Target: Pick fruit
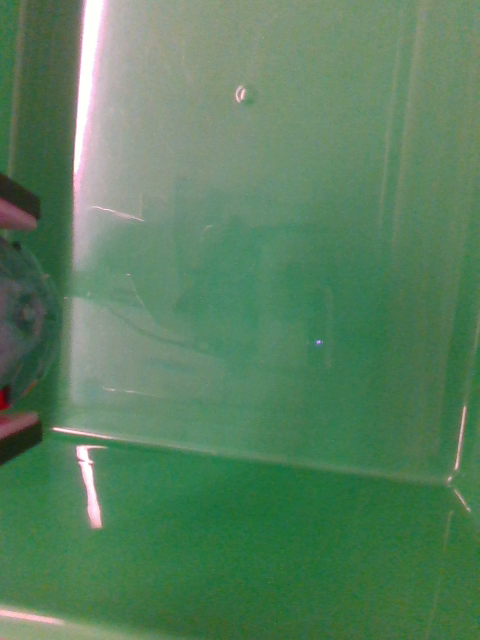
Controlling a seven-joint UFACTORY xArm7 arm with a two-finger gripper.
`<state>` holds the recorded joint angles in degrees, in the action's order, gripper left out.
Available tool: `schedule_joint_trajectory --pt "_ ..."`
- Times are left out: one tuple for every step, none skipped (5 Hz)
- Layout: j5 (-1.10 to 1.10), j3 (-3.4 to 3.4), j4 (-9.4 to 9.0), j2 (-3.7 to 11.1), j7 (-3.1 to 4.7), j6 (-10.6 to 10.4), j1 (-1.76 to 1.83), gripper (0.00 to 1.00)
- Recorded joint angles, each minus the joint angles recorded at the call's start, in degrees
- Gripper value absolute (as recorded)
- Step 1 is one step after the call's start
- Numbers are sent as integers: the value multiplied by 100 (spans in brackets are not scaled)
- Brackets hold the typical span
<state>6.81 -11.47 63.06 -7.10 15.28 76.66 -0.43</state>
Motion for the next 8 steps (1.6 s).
schedule_joint_trajectory --pt "8 -2 126 -96 4 221 13 100" --pt "8 -2 126 -96 4 221 13 100" --pt "16 -5 242 -185 8 424 25 100" --pt "16 -5 242 -185 8 424 25 100" --pt "22 -6 344 -264 11 605 36 100" --pt "28 -8 434 -332 14 763 46 100" --pt "33 -10 509 -390 17 894 53 100" --pt "33 -10 509 -390 17 894 53 100"
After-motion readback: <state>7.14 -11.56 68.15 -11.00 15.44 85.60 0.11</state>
